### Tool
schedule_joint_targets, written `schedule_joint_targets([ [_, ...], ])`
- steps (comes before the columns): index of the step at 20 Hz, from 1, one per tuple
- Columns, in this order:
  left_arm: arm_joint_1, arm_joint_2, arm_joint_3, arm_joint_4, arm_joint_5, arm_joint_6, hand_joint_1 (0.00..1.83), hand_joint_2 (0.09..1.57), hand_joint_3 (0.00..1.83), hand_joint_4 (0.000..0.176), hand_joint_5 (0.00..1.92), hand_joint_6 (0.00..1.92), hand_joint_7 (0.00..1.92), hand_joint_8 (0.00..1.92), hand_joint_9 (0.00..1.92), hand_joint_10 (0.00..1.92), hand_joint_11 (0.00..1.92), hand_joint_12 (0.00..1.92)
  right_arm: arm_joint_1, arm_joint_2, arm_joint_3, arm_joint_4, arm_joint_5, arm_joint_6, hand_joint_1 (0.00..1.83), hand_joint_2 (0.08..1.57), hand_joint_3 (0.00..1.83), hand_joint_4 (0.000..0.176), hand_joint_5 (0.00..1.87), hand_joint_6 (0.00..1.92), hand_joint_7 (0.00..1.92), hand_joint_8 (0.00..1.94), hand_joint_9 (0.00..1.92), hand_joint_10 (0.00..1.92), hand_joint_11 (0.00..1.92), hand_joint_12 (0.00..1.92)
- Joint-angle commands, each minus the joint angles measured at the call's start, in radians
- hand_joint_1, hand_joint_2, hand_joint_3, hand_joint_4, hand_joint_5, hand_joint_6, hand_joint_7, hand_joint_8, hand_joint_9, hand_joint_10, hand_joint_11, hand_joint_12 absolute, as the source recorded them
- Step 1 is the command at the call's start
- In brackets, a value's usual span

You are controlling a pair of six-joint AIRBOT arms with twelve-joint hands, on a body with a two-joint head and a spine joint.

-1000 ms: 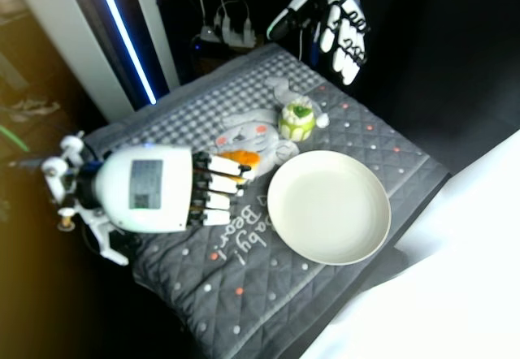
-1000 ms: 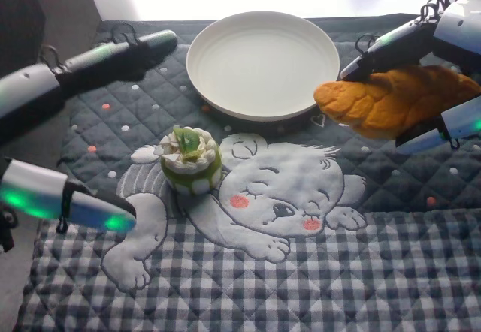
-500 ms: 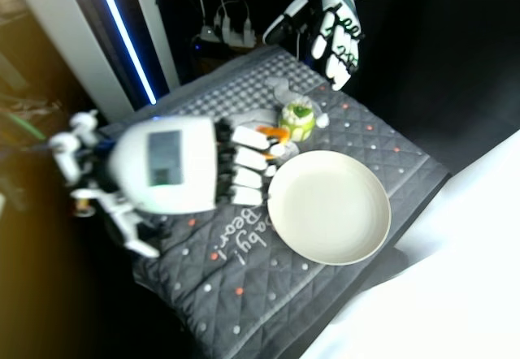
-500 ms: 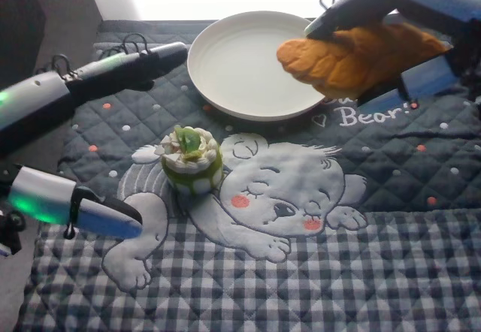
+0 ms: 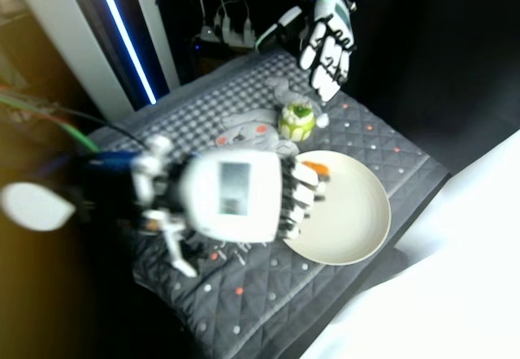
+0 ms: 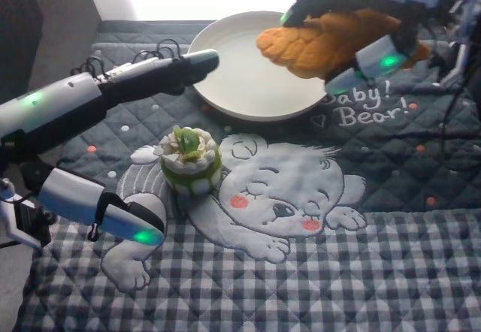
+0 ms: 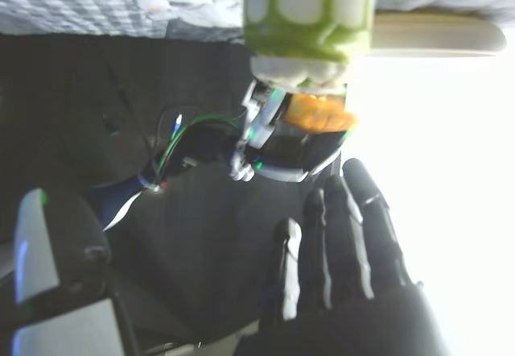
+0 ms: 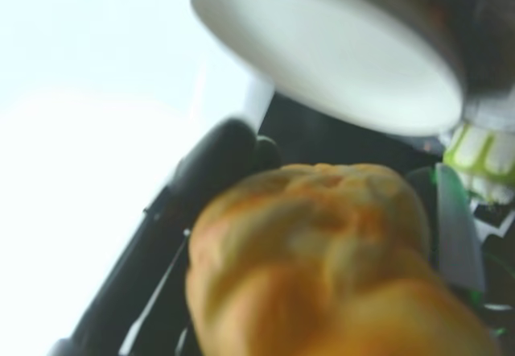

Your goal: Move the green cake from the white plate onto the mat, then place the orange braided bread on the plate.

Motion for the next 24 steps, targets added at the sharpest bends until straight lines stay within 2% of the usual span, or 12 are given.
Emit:
schedule_joint_targets([
  [1,-0.014,-0.003,0.006,-0.024,-0.11,-0.014,1.02,0.64,0.0,0.14,0.07,0.0,0.19,0.0,0.19,0.0,0.0,0.8,0.03,0.007,0.019,0.053,0.088,0.003,1.27,1.12,0.0,0.0,0.95,0.75,1.03,1.16,1.24,0.93,1.12,1.38],
  [3,-0.023,-0.02,0.017,-0.01,-0.105,-0.022,0.98,0.65,0.0,0.143,0.02,0.0,0.15,0.0,0.16,0.0,0.0,0.7,0.041,-0.034,0.056,0.066,0.061,0.003,1.25,1.15,0.0,0.0,0.89,1.08,0.92,1.16,1.17,1.31,1.12,1.6],
  [4,-0.024,-0.033,0.028,-0.006,-0.108,-0.031,0.97,0.65,0.0,0.138,0.01,0.0,0.15,0.0,0.16,0.0,0.0,0.7,0.043,-0.062,0.079,0.073,0.049,0.003,1.16,1.18,0.0,0.0,0.84,1.17,0.95,1.47,1.19,1.66,1.22,1.81],
  [7,-0.028,-0.064,0.056,0.009,-0.12,-0.062,0.96,0.66,0.0,0.124,0.01,0.0,0.12,0.0,0.13,0.0,0.0,0.61,0.046,-0.137,0.143,0.074,0.005,0.003,1.15,1.16,0.0,0.0,0.9,1.09,1.13,1.93,1.43,1.91,1.49,1.92],
  [9,-0.047,-0.085,0.071,0.035,-0.116,-0.081,0.94,0.67,0.0,0.125,0.01,0.0,0.14,0.01,0.14,0.0,0.0,0.63,0.051,-0.174,0.179,0.069,-0.01,0.003,1.15,1.16,0.0,0.0,0.9,1.09,0.94,1.79,1.12,1.9,1.22,1.92],
  [10,-0.06,-0.099,0.083,0.052,-0.112,-0.098,0.93,0.68,0.0,0.118,0.0,0.0,0.12,0.01,0.14,0.0,0.0,0.7,0.054,-0.184,0.19,0.07,-0.018,0.003,1.21,1.2,0.0,0.0,0.8,1.23,0.83,1.45,1.02,1.79,1.09,1.91],
  [12,-0.08,-0.121,0.1,0.074,-0.107,-0.113,0.94,0.66,0.0,0.125,0.0,0.0,0.16,0.0,0.19,0.01,0.0,0.97,0.061,-0.201,0.206,0.07,-0.039,0.003,1.31,1.25,0.0,0.0,0.7,1.05,0.68,1.53,0.79,1.63,0.86,1.72],
  [15,-0.087,-0.122,0.095,0.08,-0.119,-0.121,0.91,0.67,0.0,0.116,0.0,0.0,0.16,0.0,0.22,0.01,0.0,1.06,0.062,-0.221,0.22,0.063,-0.057,0.003,1.33,1.24,0.0,0.0,0.59,1.5,0.73,1.31,0.77,1.43,0.53,1.22],
  [16,-0.087,-0.122,0.094,0.08,-0.119,-0.121,0.91,0.65,0.0,0.123,0.01,0.0,0.15,0.0,0.22,0.01,0.0,1.06,0.062,-0.221,0.22,0.058,-0.059,0.003,1.18,1.17,0.0,0.0,0.37,0.59,0.51,0.52,0.55,0.68,0.39,1.1],
  [18,-0.086,-0.12,0.09,0.079,-0.117,-0.122,0.93,0.67,0.01,0.133,0.01,0.0,0.16,0.01,0.21,0.01,0.0,1.02,0.062,-0.22,0.215,0.053,-0.06,0.003,0.96,1.04,0.0,0.147,0.14,0.04,0.14,0.04,0.16,0.07,0.04,0.71],
  [19,-0.084,-0.119,0.088,0.076,-0.117,-0.123,0.94,0.67,0.0,0.138,0.01,0.0,0.15,0.0,0.2,0.0,0.0,0.97,0.062,-0.219,0.21,0.053,-0.06,0.003,0.94,0.97,0.0,0.17,0.06,0.02,0.04,0.01,0.03,0.01,0.01,0.4],
  [24,-0.058,-0.096,0.065,0.044,-0.115,-0.115,0.98,0.7,0.0,0.141,0.0,0.0,0.15,0.01,0.21,0.01,0.0,1.03,0.062,-0.102,0.074,-0.005,0.0,0.003,0.71,0.81,0.0,0.176,0.0,0.0,0.0,0.0,0.0,0.0,0.01,0.09],
])
